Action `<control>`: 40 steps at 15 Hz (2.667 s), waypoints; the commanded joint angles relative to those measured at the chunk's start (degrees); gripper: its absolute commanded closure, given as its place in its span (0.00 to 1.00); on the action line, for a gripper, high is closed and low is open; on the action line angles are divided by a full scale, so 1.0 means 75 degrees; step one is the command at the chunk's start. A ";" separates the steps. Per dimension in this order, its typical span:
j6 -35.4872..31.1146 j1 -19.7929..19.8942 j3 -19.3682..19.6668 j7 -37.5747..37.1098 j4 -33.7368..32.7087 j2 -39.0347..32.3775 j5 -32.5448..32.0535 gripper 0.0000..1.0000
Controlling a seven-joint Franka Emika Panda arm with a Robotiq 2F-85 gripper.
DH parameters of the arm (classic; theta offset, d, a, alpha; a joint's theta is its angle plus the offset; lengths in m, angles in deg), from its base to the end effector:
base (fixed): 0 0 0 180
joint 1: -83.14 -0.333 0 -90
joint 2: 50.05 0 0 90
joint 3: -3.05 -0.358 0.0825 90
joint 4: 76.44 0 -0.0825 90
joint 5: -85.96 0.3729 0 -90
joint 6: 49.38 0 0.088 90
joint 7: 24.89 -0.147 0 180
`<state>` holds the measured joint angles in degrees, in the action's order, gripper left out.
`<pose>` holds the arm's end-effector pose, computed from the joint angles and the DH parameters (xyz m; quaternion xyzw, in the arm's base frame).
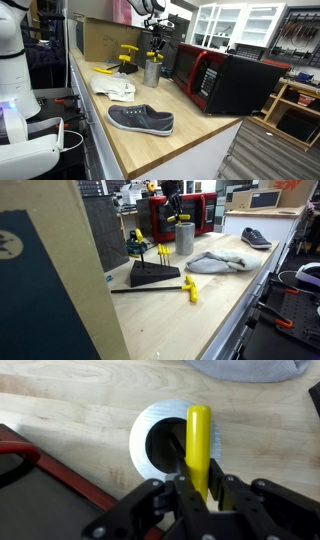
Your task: Pick up the yellow object on the towel, put it inside the metal tin and then put it on the black platform
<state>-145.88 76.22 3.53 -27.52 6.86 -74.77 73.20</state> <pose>0.6618 0.0453 0.4285 0.9873 0.0567 -0.0907 0.1179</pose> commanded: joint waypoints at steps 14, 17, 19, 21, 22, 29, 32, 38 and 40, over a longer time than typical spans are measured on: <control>-0.0802 0.0053 0.0008 -0.1943 0.1326 0.2036 -0.0205 0.94; -0.0828 0.0158 -0.0057 -0.1921 0.1334 0.2329 0.0145 0.94; -0.0859 0.0214 -0.0073 -0.1833 0.1217 0.2461 0.0323 0.94; -0.0968 0.0252 -0.0095 -0.1786 0.1095 0.2549 0.0506 0.94; -0.1034 0.0264 -0.0112 -0.1772 0.1031 0.2580 0.0623 0.94; -0.1284 0.0181 -0.0329 -0.1753 0.0591 0.2652 0.1246 0.94; -0.1535 0.0105 -0.0527 -0.1772 0.0255 0.2548 0.1462 0.94; -0.1493 0.0050 -0.0683 -0.1781 0.0287 0.2567 0.1549 0.77; -0.1493 0.0062 -0.0679 -0.1775 0.0283 0.2551 0.1550 0.77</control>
<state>-157.34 76.63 -1.48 -40.82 9.33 -55.51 84.86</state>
